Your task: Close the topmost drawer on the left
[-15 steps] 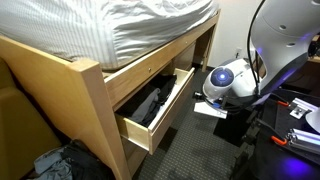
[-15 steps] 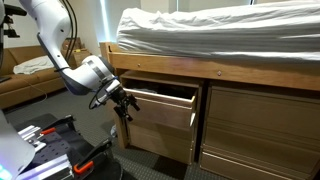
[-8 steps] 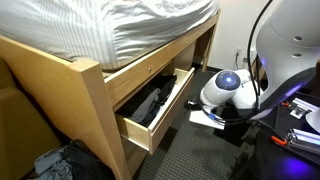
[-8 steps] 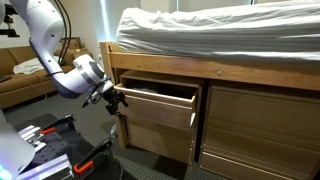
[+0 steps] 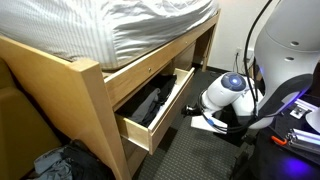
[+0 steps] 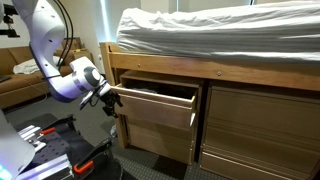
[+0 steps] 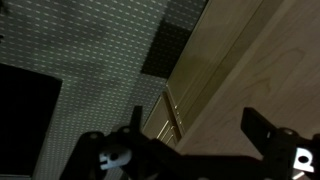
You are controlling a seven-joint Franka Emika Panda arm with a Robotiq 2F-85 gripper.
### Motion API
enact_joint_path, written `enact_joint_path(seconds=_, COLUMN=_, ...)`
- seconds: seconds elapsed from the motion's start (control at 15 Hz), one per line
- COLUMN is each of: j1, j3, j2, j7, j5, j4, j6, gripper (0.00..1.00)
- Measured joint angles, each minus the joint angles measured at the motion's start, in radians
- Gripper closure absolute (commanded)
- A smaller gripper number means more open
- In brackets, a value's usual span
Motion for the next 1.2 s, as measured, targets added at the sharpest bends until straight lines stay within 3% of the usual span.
enact_joint_path(seconds=0.13, j1=0.021, j3=0.010, j2=0.016, j7=-0.111, j5=0.186, j4=0.008, j6=-0.004, gripper=0.00)
enact_joint_path(seconds=0.33, j1=0.091, j3=-0.043, j2=0.111, j7=-0.210, j5=0.453, j4=0.110, j6=-0.004, gripper=0.00)
enact_joint_path(seconds=0.53, j1=0.111, j3=-0.080, j2=0.197, j7=-0.269, j5=0.615, j4=0.233, j6=-0.008, gripper=0.00)
enact_joint_path(seconds=0.87, j1=0.111, j3=-0.148, j2=0.337, j7=-0.282, j5=0.758, j4=0.387, j6=-0.019, gripper=0.00)
enact_joint_path(seconds=1.2, j1=0.112, j3=-0.160, j2=0.397, j7=-0.261, j5=0.787, j4=0.409, j6=-0.034, gripper=0.00)
